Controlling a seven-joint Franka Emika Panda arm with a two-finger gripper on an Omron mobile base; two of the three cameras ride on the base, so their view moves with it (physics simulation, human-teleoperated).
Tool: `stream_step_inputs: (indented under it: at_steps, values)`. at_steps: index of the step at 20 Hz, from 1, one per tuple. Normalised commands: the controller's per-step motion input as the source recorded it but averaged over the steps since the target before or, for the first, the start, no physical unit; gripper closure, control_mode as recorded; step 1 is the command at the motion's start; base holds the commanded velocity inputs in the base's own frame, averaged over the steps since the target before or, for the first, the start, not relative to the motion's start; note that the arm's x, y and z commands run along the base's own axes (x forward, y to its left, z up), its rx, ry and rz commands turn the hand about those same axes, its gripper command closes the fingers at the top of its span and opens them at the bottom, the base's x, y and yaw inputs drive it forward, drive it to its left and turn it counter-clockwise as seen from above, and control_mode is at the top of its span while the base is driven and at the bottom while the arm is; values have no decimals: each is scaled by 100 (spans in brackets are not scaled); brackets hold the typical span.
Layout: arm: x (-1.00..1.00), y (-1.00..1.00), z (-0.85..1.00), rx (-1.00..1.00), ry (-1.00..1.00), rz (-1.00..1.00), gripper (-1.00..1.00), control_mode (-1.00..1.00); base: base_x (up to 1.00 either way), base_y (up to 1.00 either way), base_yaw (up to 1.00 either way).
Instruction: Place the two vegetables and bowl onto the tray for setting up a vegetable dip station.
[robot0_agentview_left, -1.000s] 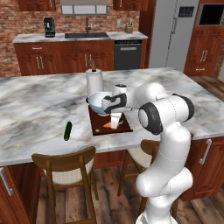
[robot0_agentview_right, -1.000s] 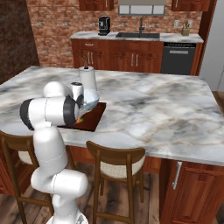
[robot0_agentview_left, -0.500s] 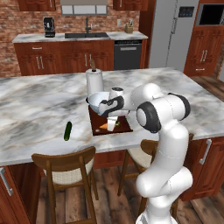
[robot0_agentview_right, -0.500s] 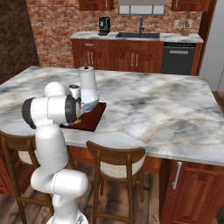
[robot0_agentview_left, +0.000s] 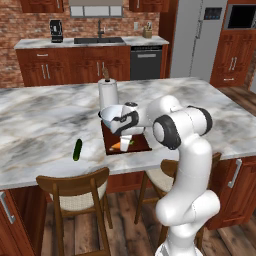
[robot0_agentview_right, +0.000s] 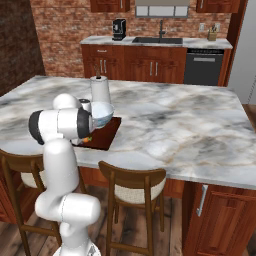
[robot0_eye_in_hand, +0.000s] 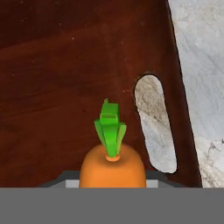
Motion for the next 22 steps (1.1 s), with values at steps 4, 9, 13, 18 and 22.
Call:
stream_step_inputs:
  at_steps: [4, 9, 13, 18, 22]
  values:
    - [10, 6, -11, 0, 0, 4, 100, -100, 0, 0, 0]
    - [8, 3, -11, 0, 0, 1, 100, -100, 0, 0, 0]
    - [4, 0, -11, 0, 0, 0, 100, -100, 0, 0, 0]
    - [0, 3, -9, 0, 0, 0, -100, -100, 0, 0, 0]
    - [-3, 2, -1, -2, 0, 0, -100, -100, 0, 0, 0]
